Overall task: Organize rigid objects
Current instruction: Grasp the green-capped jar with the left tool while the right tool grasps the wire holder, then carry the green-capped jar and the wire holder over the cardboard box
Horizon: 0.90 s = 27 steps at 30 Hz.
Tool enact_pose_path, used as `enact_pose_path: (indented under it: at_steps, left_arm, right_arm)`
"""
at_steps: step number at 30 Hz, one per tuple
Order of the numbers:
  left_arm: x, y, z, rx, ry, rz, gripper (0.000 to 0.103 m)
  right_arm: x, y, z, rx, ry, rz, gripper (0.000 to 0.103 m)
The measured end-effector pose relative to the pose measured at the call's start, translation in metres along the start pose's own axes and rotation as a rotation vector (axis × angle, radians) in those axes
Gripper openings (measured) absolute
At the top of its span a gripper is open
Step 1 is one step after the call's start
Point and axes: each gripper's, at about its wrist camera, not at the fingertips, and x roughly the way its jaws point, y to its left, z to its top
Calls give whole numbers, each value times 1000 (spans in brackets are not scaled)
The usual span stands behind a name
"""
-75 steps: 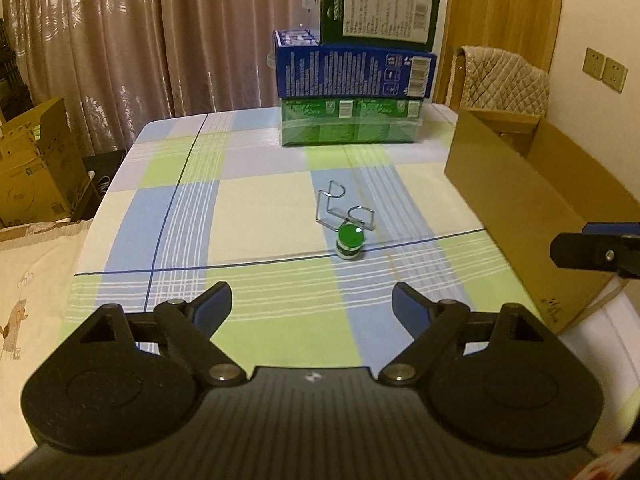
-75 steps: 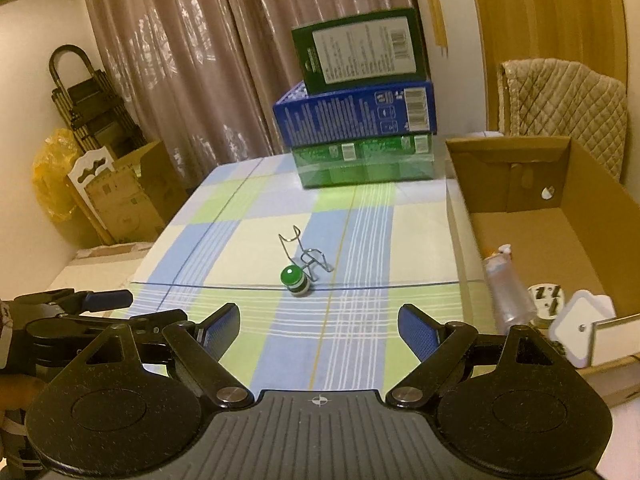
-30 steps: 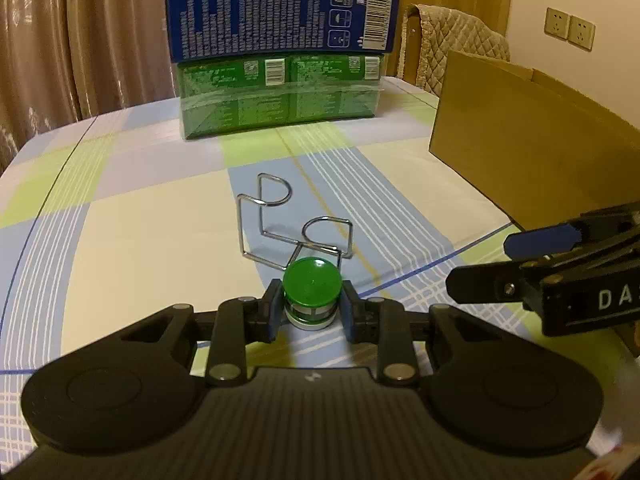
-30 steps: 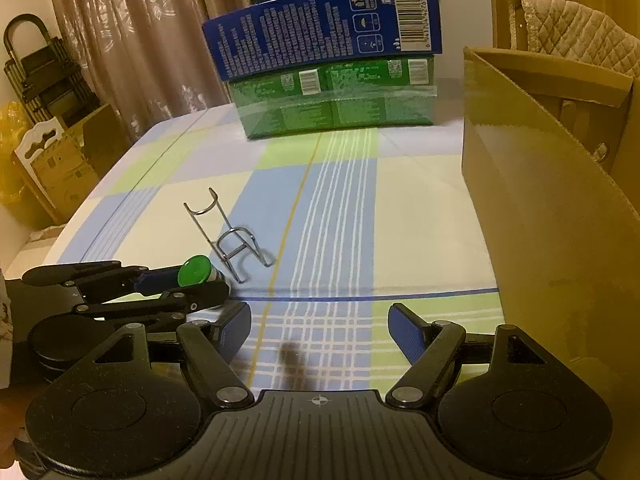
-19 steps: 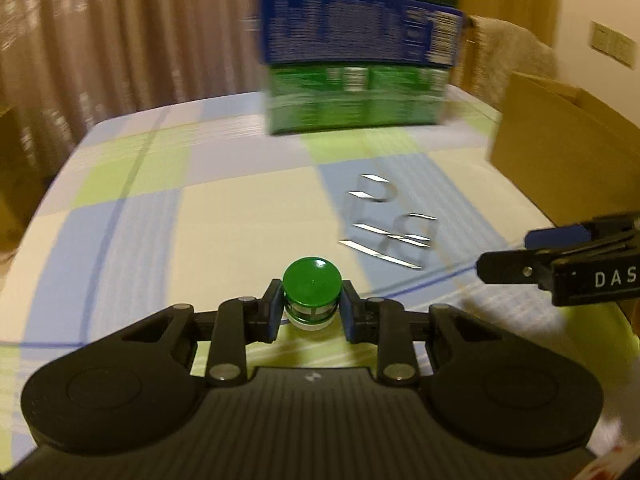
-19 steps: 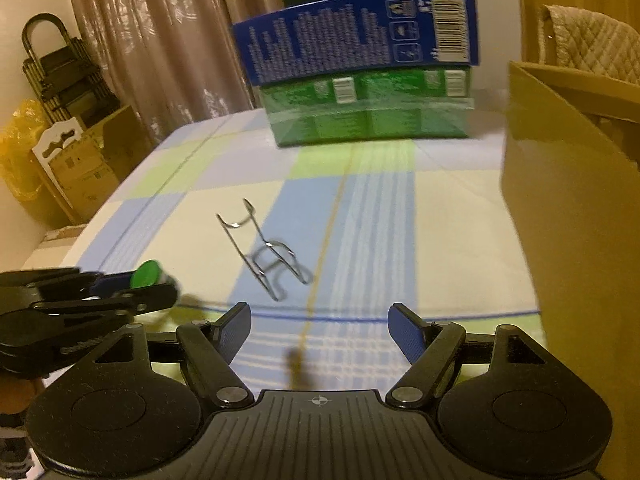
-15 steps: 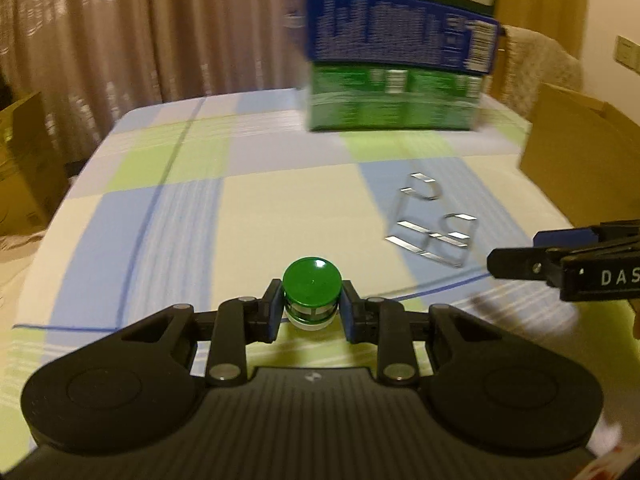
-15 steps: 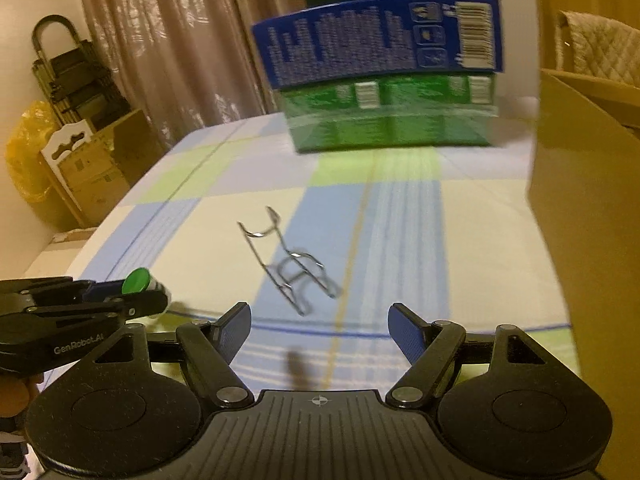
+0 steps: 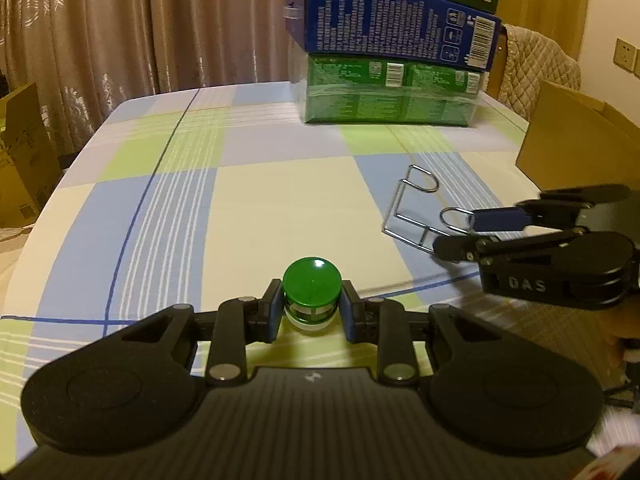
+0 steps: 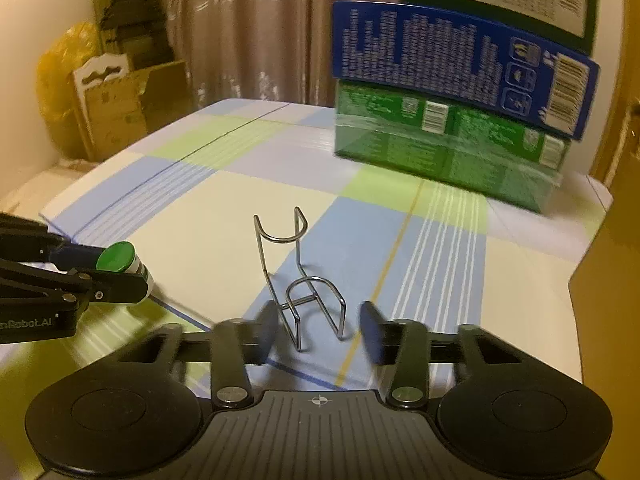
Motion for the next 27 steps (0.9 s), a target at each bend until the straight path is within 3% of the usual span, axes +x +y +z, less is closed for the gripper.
enact_pose_path:
  at_steps: [6,15,21,23,25,27]
  left_arm:
    - [-6,-5,-1,-8,0,-23,24]
    - [-35,-35,-13,20,-1,-76,24]
    - [-64,-55,-29,20,-5,-108,24]
    - [-73,-59,-33,18,-8,-115,24]
    - [-81,-63,-38,17,-13,-118,24]
    - [-86,-65,-42,11,-14,-118,24]
  right_arm:
    - [-15,3,-7,-1,34,-6,23]
    - [-88,25,-57,62,130,-105,23]
    - [-136,43,-95,73,137,-57,23]
    - [-146,45,-103,43,122,-23,26]
    - [-149,44,-109,4,109,-13,45]
    - [-148,38,-113,-11,113,1,50]
